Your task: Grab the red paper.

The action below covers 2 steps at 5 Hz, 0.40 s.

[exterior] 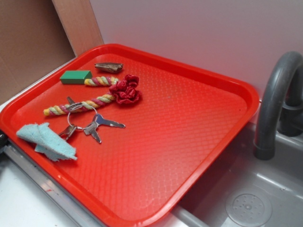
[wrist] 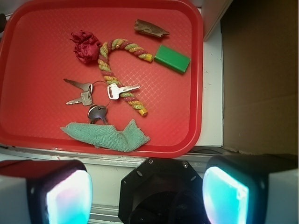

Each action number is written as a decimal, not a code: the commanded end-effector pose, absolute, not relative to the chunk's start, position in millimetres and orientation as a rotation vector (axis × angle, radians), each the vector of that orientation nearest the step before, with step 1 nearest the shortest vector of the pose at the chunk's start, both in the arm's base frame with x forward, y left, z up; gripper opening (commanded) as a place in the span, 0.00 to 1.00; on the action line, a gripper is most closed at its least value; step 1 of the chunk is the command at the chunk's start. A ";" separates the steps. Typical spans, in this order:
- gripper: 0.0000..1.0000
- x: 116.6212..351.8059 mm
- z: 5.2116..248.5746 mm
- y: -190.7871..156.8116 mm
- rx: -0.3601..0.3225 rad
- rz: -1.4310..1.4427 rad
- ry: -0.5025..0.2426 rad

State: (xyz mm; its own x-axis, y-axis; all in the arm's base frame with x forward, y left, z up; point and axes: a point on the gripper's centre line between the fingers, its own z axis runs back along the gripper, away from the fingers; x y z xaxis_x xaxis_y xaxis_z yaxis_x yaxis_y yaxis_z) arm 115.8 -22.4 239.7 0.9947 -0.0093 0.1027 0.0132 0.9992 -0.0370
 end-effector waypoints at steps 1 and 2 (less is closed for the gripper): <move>1.00 115.8 239.7 -22.4 -0.038 -0.011 -0.103; 1.00 129.7 239.5 -26.0 -0.079 -0.097 -0.175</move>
